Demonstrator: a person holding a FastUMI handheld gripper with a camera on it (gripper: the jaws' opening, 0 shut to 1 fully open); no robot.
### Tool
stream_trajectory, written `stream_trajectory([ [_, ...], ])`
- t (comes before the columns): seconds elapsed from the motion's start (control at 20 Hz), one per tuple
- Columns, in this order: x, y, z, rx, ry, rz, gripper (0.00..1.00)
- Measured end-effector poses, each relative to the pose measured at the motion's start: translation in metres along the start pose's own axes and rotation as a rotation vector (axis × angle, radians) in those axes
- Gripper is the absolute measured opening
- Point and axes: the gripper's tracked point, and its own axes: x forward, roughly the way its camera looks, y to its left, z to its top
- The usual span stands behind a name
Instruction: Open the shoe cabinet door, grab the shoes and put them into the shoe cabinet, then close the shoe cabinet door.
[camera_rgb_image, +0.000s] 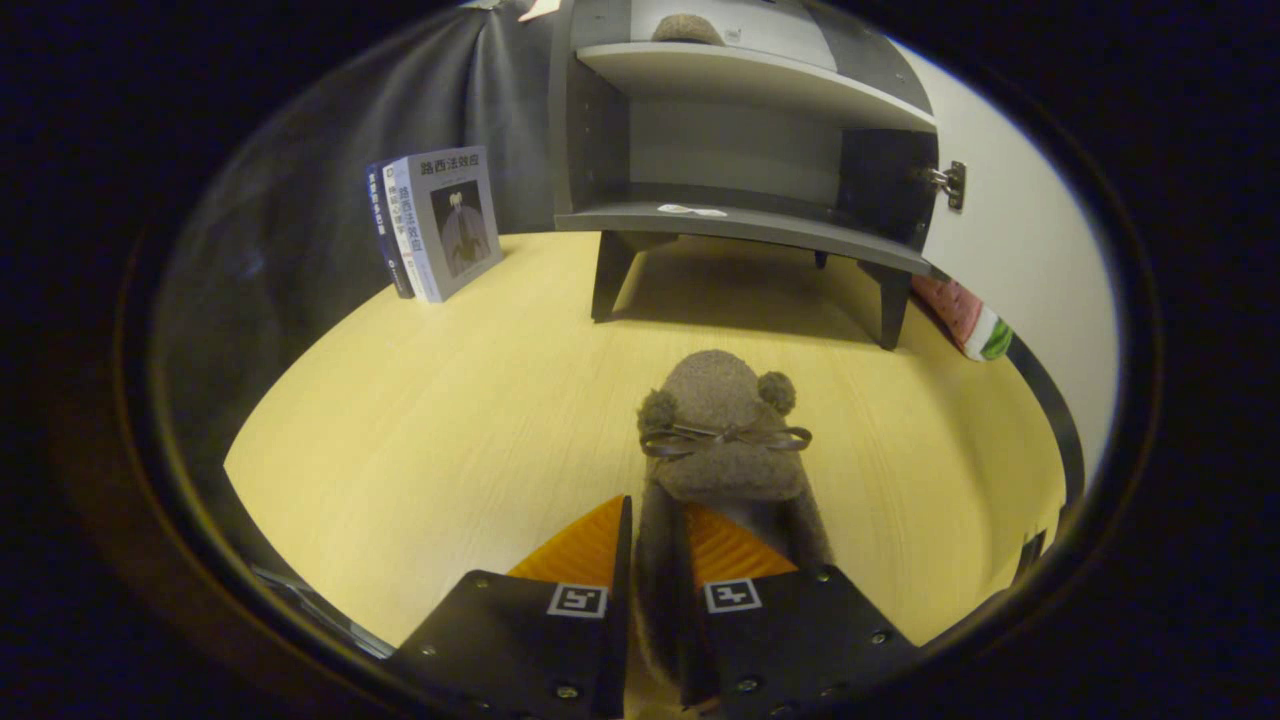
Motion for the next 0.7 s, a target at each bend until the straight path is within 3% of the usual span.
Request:
stream_trajectory([
  [0.35,0.014,-0.003,0.018,-0.018,-0.028,-0.040,0.21],
  [0.4,0.020,-0.006,0.018,-0.024,-0.022,-0.041,0.02],
  [0.7,0.009,-0.011,0.043,-0.007,-0.043,-0.035,0.02],
])
